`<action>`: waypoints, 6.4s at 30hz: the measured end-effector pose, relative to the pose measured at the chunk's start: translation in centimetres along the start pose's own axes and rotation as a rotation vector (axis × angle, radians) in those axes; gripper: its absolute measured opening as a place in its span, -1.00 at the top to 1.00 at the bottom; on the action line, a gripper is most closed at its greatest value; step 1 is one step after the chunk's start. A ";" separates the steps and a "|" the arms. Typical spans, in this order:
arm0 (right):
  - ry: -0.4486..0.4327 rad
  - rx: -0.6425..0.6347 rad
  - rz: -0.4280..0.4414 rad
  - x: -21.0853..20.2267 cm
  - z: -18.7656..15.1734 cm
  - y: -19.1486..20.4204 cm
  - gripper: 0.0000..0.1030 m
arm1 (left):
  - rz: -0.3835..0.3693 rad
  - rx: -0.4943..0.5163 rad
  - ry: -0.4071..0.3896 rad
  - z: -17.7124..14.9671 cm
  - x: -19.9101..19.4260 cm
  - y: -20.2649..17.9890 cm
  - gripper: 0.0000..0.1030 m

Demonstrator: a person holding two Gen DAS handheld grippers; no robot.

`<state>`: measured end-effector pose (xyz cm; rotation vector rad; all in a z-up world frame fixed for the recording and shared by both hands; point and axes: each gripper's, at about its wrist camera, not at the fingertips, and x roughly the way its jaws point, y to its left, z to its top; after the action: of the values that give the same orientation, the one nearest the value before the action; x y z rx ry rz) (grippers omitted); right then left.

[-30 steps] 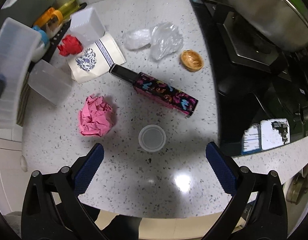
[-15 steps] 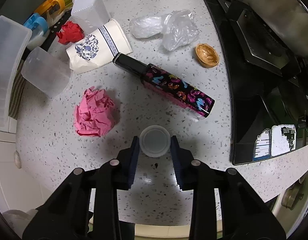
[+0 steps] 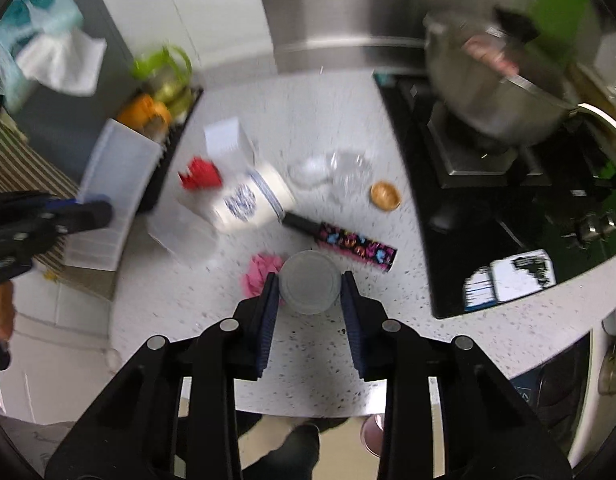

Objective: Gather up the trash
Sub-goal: 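Carry the lid and cup with both grippers over the pink wastebasket, then open both grippers to drop the lid and cup into the wastebasket, then move both tools back over the counter, then grasp the clear plastic cup with the left gripper while the right gripper grasps the pink crumpled paper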

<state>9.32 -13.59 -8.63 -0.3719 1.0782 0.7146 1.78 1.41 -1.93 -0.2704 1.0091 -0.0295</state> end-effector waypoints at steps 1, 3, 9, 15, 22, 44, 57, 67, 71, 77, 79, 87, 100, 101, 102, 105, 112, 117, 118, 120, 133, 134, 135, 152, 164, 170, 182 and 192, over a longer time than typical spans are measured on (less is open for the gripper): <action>-0.020 0.015 -0.004 -0.8 0.0 0.3 0.39 | -0.009 0.036 -0.007 0.3 -0.4 -0.4 0.87; -0.069 0.057 -0.022 -3.0 -0.3 0.5 0.39 | -0.021 0.092 -0.016 0.8 -0.8 -1.2 0.87; -0.176 0.205 -0.117 -8.4 -4.2 0.3 0.39 | -0.125 0.308 -0.035 1.6 -1.2 -6.3 0.86; -0.226 0.339 -0.273 -13.4 -10.6 -2.0 0.39 | -0.253 0.463 -0.032 0.7 -0.3 -13.3 0.86; -0.226 0.530 -0.382 -17.1 -20.0 -6.9 0.39 | -0.365 0.597 0.010 -2.9 2.5 -22.3 0.86; -0.061 0.837 -0.340 -2.1 -44.4 -21.7 0.39 | -0.397 0.748 0.346 -20.0 28.2 -34.8 0.86; 0.014 0.962 -0.291 13.5 -55.1 -25.5 0.39 | -0.393 0.806 0.556 -29.9 46.5 -34.2 0.86; -0.011 1.005 -0.284 16.2 -57.7 -27.0 0.39 | -0.401 0.808 0.573 -32.1 50.5 -33.4 0.76; -0.016 1.001 -0.285 16.5 -57.6 -27.0 0.39 | -0.401 0.800 0.523 -31.8 50.7 -33.4 -0.84; -0.013 0.991 -0.282 16.8 -57.2 -26.7 0.39 | -0.392 0.764 0.494 -30.8 50.9 -32.9 -0.87; -0.010 0.988 -0.280 16.9 -57.0 -26.6 0.39 | -0.389 0.758 0.487 -30.3 50.8 -32.6 -0.87; -0.007 0.977 -0.274 17.5 -56.2 -26.5 0.39 | -0.378 0.726 0.469 -29.1 51.0 -31.2 -0.87; -0.015 1.011 -0.340 17.8 -56.5 -26.9 -0.74 | -0.373 0.700 0.463 -28.7 51.0 -30.0 -0.87; -0.011 1.017 -0.341 17.8 -56.6 -27.0 -0.75 | -0.373 0.700 0.463 -28.7 51.0 -29.9 -0.87; -0.006 1.022 -0.343 17.8 -56.8 -26.9 -0.75 | -0.373 0.700 0.465 -28.7 51.0 -29.9 -0.87; 0.002 1.026 -0.349 17.4 -56.9 -26.9 -0.76 | -0.374 0.702 0.466 -28.5 50.9 -29.9 -0.87; 0.011 1.024 -0.361 15.0 -56.1 -26.1 -0.77 | -0.376 0.703 0.460 -27.7 48.4 -30.2 -0.87; 0.011 1.014 -0.378 10.6 -54.1 -24.8 -0.77 | -0.381 0.699 0.444 -25.8 44.1 -30.9 -0.87; 0.012 1.009 -0.384 9.3 -53.4 -24.5 -0.77 | -0.383 0.697 0.438 -25.0 42.3 -31.2 -0.87; 0.009 0.999 -0.388 6.9 -52.2 -23.7 -0.78 | -0.381 0.697 0.425 -24.0 40.0 -31.4 -0.87; -0.039 0.824 -0.391 -12.0 -41.0 -16.3 -0.91 | -0.310 0.619 0.283 -14.9 18.8 -30.5 -0.87; -0.044 0.803 -0.391 -13.0 -40.2 -15.7 -0.92 | -0.303 0.607 0.271 -14.5 17.6 -30.2 -0.87; -0.052 0.777 -0.387 -14.1 -39.1 -15.0 -0.92 | -0.291 0.588 0.253 -13.8 15.8 -29.6 -0.87; -0.184 0.371 -0.223 -16.5 -20.9 -6.3 -0.93 | -0.023 0.259 -0.013 -9.3 1.5 -12.9 -0.87; -0.190 0.230 -0.146 -11.1 -10.3 0.5 -0.93 | 0.090 0.151 -0.050 -5.8 -1.3 -1.1 -0.87; -0.149 0.190 -0.126 -7.3 -6.9 2.3 -0.93 | 0.088 0.156 -0.006 -4.6 0.3 1.7 -0.87; -0.058 0.077 -0.071 -2.1 -1.9 2.2 -0.93 | 0.116 0.085 0.072 -2.4 5.9 3.6 -0.87; -0.001 -0.003 -0.016 0.9 -0.2 1.2 -0.93 | 0.159 0.012 0.132 -2.0 9.6 4.9 -0.87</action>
<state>8.61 -12.49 -9.47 -0.3823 1.0720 0.7028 4.75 4.28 -12.07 -0.1779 1.1591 0.0920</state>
